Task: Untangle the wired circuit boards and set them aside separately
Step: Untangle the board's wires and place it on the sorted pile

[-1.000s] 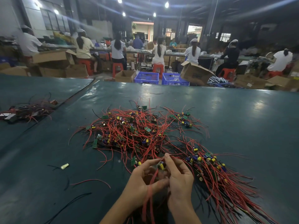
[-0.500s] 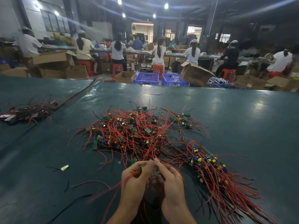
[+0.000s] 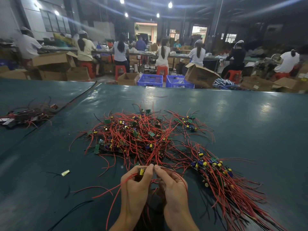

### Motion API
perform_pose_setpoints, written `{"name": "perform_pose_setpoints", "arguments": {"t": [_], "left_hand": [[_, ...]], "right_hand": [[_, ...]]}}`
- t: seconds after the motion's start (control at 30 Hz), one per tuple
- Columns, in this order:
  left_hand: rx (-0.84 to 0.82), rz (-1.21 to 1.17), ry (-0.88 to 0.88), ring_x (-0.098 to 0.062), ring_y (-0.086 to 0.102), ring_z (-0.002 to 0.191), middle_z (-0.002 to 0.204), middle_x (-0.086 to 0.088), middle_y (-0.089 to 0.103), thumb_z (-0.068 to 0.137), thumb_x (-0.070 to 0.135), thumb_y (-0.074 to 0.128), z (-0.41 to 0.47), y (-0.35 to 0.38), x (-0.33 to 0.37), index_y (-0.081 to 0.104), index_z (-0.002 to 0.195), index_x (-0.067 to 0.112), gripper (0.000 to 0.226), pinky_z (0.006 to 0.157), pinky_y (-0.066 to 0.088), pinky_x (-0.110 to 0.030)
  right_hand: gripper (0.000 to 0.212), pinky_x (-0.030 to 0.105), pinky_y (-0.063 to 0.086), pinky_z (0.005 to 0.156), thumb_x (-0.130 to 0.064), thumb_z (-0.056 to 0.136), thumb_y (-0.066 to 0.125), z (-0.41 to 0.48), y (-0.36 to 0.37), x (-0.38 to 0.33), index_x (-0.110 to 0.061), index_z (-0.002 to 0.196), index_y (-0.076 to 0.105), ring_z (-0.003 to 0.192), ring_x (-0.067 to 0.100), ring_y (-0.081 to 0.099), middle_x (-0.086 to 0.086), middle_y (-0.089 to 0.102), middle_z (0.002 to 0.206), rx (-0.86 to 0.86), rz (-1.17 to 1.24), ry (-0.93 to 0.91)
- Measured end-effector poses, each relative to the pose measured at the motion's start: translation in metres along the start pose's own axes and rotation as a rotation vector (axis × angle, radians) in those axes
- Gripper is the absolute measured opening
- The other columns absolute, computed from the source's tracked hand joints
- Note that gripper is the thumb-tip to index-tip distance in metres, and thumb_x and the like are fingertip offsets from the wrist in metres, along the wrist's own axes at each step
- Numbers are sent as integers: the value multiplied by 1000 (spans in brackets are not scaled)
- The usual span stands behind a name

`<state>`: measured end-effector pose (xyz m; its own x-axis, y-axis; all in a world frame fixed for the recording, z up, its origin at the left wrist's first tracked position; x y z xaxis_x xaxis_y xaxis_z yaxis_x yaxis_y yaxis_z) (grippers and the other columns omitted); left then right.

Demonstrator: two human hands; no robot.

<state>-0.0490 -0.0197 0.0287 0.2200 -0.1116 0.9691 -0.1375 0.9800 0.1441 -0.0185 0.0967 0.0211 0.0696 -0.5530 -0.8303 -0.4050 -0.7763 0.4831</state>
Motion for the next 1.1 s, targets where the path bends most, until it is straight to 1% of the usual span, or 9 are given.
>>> {"name": "perform_pose_setpoints", "arguments": {"t": [0.1,0.23,0.3,0.4,0.57,0.7,0.9,1.0,1.1], "left_hand": [[-31,6,-33,-9,46,46,48,1,53,85,12,69,3,1,-2,70,64,13,21,42,39,-20],[-139,-48,-56,-23,56,61,60,-12,60,87,19,64,2,7,-4,70,66,14,22,59,49,-37],[-187,-67,-15,-25,57,64,64,-17,61,87,27,67,-1,11,1,65,64,14,26,61,49,-35],[-151,-53,77,-20,51,57,58,-10,56,78,38,60,-3,8,8,61,60,13,31,55,44,-33],[-62,-69,86,-22,42,52,52,-10,49,80,19,57,0,0,7,57,54,7,29,50,38,-34],[-36,-88,19,-15,41,46,47,-3,47,90,-1,57,3,-3,-1,56,48,14,44,44,36,-24],[-37,-107,-119,-11,32,36,41,0,38,91,4,58,-1,4,-15,52,46,18,47,38,29,-21],[-58,-89,-112,-10,35,41,44,3,41,89,6,60,-1,6,-15,54,47,18,44,44,34,-23],[-80,-75,-103,-7,35,38,43,5,40,88,5,60,-1,8,-13,53,47,18,44,40,32,-18]], "right_hand": [[7,36,57,69,-15,56,80,-2,2,1,-10,61,78,72,26,73,17,75,80,-11,10,29],[14,32,58,57,-18,54,81,-3,2,1,-9,64,78,67,25,73,19,75,79,-23,11,44],[16,31,58,57,-18,53,82,-4,4,2,-8,64,78,68,27,73,21,74,80,-44,12,65],[17,28,57,54,-18,52,82,-5,4,5,-6,64,77,66,27,73,21,74,79,-79,-12,101],[23,28,57,56,-19,52,82,-4,9,11,-4,69,78,68,26,73,20,74,80,-99,10,90],[26,26,57,58,-22,56,80,-4,13,18,-7,77,80,74,25,75,18,76,85,-108,30,109],[31,41,58,80,-27,62,76,6,8,20,-12,89,81,85,33,72,17,76,94,-101,46,163],[11,30,57,57,-19,76,74,9,3,12,-12,80,81,62,26,67,13,75,80,-73,9,106],[17,27,54,49,-17,88,69,14,-6,7,-10,78,81,52,20,60,10,76,78,-9,-24,42]]}}
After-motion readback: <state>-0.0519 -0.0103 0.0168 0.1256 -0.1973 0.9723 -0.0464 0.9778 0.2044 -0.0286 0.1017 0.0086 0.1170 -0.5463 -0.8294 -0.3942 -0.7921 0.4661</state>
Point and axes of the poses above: each hand's wrist, its own z-axis towards the middle knuckle, its own y-axis out of the palm, x = y × z, the point moved 7 cm from there along z, towards the middle knuckle
